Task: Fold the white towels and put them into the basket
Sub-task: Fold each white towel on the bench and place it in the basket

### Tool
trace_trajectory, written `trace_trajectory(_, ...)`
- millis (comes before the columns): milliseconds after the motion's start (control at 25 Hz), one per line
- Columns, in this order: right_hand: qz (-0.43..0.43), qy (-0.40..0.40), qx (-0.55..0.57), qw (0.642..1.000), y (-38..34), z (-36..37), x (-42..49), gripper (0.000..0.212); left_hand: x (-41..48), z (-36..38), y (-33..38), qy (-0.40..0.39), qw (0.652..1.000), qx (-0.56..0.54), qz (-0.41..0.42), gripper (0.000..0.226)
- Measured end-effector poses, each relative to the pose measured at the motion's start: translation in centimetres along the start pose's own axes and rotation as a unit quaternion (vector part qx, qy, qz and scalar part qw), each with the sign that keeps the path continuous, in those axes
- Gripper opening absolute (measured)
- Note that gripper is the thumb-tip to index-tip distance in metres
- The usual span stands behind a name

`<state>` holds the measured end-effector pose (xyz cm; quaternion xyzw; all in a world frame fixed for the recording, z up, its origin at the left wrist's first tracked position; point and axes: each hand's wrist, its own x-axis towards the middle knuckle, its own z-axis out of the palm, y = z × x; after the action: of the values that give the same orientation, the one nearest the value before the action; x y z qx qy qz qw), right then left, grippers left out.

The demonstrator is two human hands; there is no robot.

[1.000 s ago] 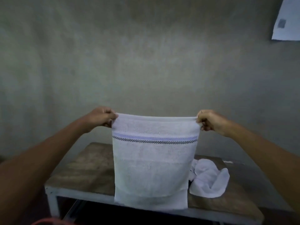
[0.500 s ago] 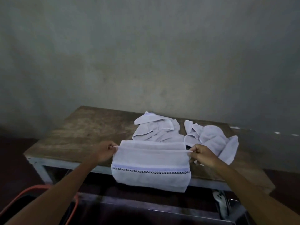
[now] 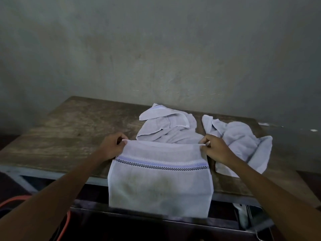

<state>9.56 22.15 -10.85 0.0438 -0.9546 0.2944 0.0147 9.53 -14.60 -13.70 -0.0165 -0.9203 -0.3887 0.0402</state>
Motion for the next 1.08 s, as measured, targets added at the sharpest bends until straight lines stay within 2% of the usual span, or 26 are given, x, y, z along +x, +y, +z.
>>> trace_trajectory(120,-0.021,-0.060,-0.026,0.998,0.0,-0.6,0.6,0.018,0.5,-0.5,-0.6,-0.036,0.997,0.042,0.048,0.009)
trace_trajectory(200,-0.040,-0.117,-0.088,0.988,-0.2,-1.3,1.2,0.024,1.1,-1.0,-0.5,-0.082,0.987,0.117,0.074,0.015)
trace_trajectory(280,-0.071,-0.162,-0.152,0.972,-0.7,-2.0,1.6,0.020,1.4,-1.7,-0.1,-0.133,0.964,0.206,0.100,0.017)
trace_trajectory(360,-0.082,-0.182,-0.172,0.965,-1.9,-3.3,1.7,0.016,1.1,-2.8,0.8,-0.144,0.919,0.332,0.157,0.019)
trace_trajectory(440,-0.089,-0.179,-0.194,0.961,-3.6,-5.3,1.3,0.022,0.3,-4.7,2.1,-0.095,0.833,0.483,0.254,0.017)
trace_trajectory(480,-0.093,-0.171,-0.209,0.958,-4.6,-6.5,1.0,0.028,-0.1,-6.0,2.8,-0.060,0.798,0.526,0.287,0.027)
trace_trajectory(520,-0.098,-0.160,-0.222,0.957,-5.5,-7.8,0.9,0.029,-0.4,-7.2,3.6,-0.026,0.780,0.544,0.309,0.036)
trace_trajectory(560,-0.103,-0.147,-0.230,0.956,-6.5,-9.2,0.7,0.027,-0.9,-8.6,4.8,0.006,0.772,0.546,0.326,0.034)
trace_trajectory(600,-0.111,-0.129,-0.231,0.958,-7.7,-10.7,0.4,0.026,-1.3,-10.3,6.0,0.038,0.762,0.547,0.344,0.024)
trace_trajectory(640,-0.120,-0.105,-0.229,0.960,-9.2,-12.4,0.0,0.028,-1.9,-12.1,7.5,0.076,0.759,0.536,0.362,0.016)
trace_trajectory(720,-0.152,-0.032,-0.223,0.962,-12.3,-16.1,-0.8,0.028,-2.3,-16.0,10.5,0.137,0.772,0.494,0.376,0.023)
trace_trajectory(760,-0.174,0.010,-0.215,0.961,-13.9,-18.0,-1.2,0.022,-2.3,-17.9,11.8,0.168,0.786,0.457,0.380,0.023)
trace_trajectory(840,-0.207,0.064,-0.220,0.951,-17.0,-21.2,-2.0,0.013,-2.5,-22.0,14.4,0.205,0.791,0.411,0.404,0.009)
trace_trajectory(960,-0.233,0.139,-0.213,0.939,-20.1,-23.8,-2.7,0.012,-3.2,-26.6,17.7,0.220,0.764,0.449,0.409,0.030)
trace_trajectory(1000,-0.231,0.142,-0.204,0.941,-20.8,-24.2,-2.9,0.012,-3.5,-27.3,18.2,0.227,0.766,0.446,0.404,0.030)
trace_trajectory(1040,-0.220,0.113,-0.201,0.948,-21.3,-24.4,-3.1,0.013,-3.9,-27.8,18.6,0.220,0.789,0.425,0.386,0.029)
trace_trajectory(1080,-0.201,0.067,-0.198,0.957,-21.7,-24.5,-3.3,0.015,-4.0,-28.1,18.8,0.197,0.828,0.389,0.353,0.025)
